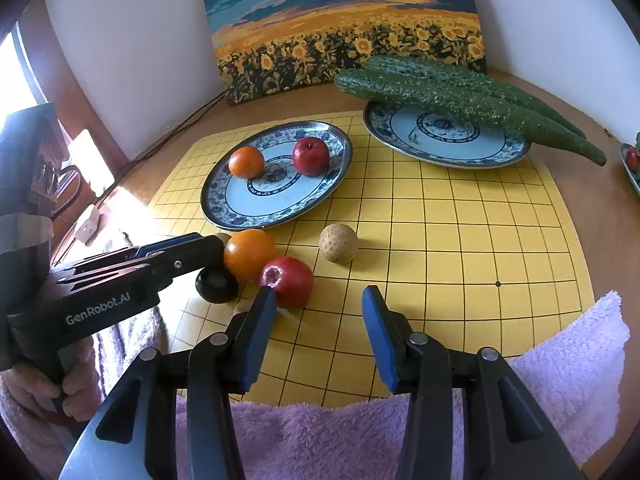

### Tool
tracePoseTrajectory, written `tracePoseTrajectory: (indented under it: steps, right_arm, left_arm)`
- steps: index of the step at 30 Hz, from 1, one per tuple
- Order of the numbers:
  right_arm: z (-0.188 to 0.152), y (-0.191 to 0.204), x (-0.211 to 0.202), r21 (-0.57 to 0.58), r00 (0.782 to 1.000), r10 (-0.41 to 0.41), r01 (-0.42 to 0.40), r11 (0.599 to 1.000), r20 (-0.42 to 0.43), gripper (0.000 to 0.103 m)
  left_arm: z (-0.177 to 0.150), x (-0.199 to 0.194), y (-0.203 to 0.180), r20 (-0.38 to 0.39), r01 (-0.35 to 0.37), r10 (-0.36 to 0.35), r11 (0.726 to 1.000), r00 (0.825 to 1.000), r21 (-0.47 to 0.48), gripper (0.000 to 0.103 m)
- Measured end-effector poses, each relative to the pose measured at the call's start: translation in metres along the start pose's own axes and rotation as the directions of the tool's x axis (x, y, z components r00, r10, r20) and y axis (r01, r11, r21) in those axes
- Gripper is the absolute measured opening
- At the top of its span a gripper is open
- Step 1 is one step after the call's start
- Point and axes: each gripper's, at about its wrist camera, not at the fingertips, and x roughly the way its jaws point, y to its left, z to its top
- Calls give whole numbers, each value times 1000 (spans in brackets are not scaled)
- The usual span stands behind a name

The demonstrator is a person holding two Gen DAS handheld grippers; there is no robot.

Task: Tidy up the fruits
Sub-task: 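Open and withdraw both tools, move the left tool toward the brown potato, then grasp the brown potato with the left tool while the right tool grasps the second red apple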

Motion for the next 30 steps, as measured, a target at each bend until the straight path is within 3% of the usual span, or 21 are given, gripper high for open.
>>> tracePoseTrajectory:
  steps: [6,9,11,30]
  right_arm:
    - [1,1,1,3,1000,3,-3,1000,-1,46]
    - [1,1,1,3,1000,4,-4,1000,-1,46]
    - [1,1,1,5,1000,3,-3,1000,0,46]
    - [4,12,9,-18,1000,16,-16,1000,6,43]
  left_arm:
    - [1,6,-3,24,-96,95,995,995,28,32]
    - [0,12,0,16,-94,93,996,996,15,32]
    - [0,12,2,14,-79,79,997,997,7,27]
    - [-8,-4,16,39,-68,69,997,997,-23,26]
